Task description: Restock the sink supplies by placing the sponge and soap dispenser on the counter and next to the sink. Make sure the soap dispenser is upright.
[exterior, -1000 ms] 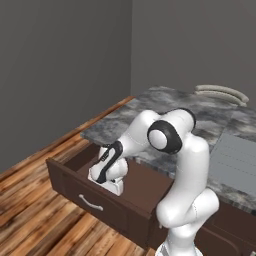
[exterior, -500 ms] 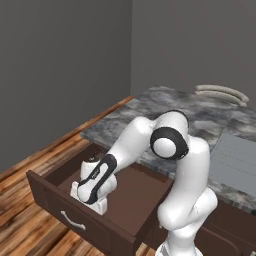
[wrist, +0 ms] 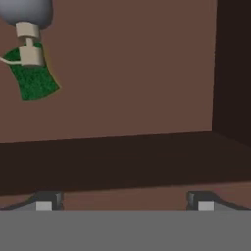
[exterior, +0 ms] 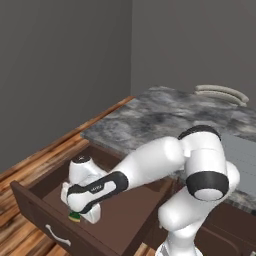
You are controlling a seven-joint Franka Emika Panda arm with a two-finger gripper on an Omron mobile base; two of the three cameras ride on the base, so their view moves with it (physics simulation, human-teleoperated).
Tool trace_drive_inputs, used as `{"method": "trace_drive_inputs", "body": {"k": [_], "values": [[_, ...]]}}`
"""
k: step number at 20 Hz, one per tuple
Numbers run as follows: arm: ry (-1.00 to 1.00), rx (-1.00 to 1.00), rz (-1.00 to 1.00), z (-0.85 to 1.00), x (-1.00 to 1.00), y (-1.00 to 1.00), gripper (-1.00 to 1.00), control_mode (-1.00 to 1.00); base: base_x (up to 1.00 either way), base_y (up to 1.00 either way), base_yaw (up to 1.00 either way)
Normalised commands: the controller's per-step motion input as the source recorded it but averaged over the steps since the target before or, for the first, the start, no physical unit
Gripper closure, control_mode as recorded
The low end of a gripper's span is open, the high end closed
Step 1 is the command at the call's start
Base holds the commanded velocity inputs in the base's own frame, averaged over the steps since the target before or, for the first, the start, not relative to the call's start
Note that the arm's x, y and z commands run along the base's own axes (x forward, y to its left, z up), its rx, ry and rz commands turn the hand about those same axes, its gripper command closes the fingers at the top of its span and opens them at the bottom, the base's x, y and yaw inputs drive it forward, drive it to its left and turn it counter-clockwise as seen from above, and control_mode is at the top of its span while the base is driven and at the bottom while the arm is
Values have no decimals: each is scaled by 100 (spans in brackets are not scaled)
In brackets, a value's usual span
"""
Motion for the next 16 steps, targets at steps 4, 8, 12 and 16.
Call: {"method": "trace_drive_inputs", "body": {"k": [4, 8, 12, 16], "values": [[0, 1, 1, 7, 27, -58, -100, -100, 0, 0, 0], [-11, 0, 0, -24, 28, -47, -100, -100, 0, 0, 0], [-40, 1, 0, 20, 8, -54, -100, -100, 0, 0, 0], [-8, 1, 0, 31, 37, -14, -100, -100, 0, 0, 0]]}}
